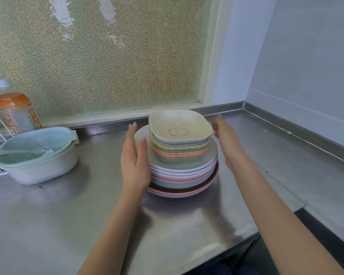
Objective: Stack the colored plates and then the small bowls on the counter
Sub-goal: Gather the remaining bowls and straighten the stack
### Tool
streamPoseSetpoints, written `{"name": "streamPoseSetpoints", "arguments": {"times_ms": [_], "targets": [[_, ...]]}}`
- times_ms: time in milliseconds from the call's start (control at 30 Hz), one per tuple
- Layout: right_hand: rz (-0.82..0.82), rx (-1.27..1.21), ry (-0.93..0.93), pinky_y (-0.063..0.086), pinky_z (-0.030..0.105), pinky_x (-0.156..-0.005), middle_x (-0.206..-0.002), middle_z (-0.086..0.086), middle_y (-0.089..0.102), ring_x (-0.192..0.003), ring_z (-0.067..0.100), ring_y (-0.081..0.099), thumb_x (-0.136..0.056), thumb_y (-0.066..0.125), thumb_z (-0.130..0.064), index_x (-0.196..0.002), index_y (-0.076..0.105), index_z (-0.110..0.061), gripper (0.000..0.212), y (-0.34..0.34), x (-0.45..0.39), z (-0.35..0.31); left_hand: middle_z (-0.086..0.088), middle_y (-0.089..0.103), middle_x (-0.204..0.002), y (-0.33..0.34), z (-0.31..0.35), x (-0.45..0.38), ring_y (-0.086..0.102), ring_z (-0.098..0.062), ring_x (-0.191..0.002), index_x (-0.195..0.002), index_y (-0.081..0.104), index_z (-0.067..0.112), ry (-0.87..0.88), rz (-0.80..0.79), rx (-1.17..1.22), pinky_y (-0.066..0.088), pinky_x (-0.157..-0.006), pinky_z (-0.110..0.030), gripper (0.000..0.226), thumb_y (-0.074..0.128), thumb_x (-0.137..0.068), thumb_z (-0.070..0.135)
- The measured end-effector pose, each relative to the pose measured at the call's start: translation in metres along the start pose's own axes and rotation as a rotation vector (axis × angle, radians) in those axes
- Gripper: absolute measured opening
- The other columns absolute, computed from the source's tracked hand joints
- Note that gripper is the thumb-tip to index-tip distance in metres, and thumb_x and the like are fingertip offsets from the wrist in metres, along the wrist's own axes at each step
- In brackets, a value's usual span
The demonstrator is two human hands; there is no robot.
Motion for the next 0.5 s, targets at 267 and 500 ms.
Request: {"name": "streamPoseSetpoints", "arguments": {"times_ms": [267, 500], "targets": [[0.129, -0.241, 0.100, 0.039, 0.037, -0.103, -0.128, -0.001, 0.059, -0.120, 0.021, 0.052, -0.089, 0.035, -0.046, -0.126, 0.056, -0.020, 0.050, 0.014, 0.036, 0.063, -0.002, 0.033, -0.153, 0.002, -0.033, 0.027, 0.029, -0.017, -0.141, -0.146, 0.030, 0.014, -0.237, 0.143, -0.054, 0.020, -0.117, -0.034, 0.060, 0.029, -0.088, 0.030], [0.258, -0.070, -0.048, 0.038, 0.042, -0.102, -0.131, 0.001, 0.056, -0.121, 0.021, 0.049, -0.094, 0.024, -0.041, -0.127, 0.053, -0.020, 0.049, 0.019, 0.032, 0.049, -0.006, 0.048, -0.143, 0.000, -0.029, 0.026, 0.042, -0.024, -0.132, -0.139, 0.041, 0.011, -0.190, 0.219, -0.081, 0.029, -0.112, -0.047, 0.060, 0.025, -0.083, 0.026]]}}
Point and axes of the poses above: each hand's wrist, its own x-axis away from the middle knuckle, its own y-axis out of the palm, z = x × y, the point moved 10 cm from there along -x, towards the middle knuckle
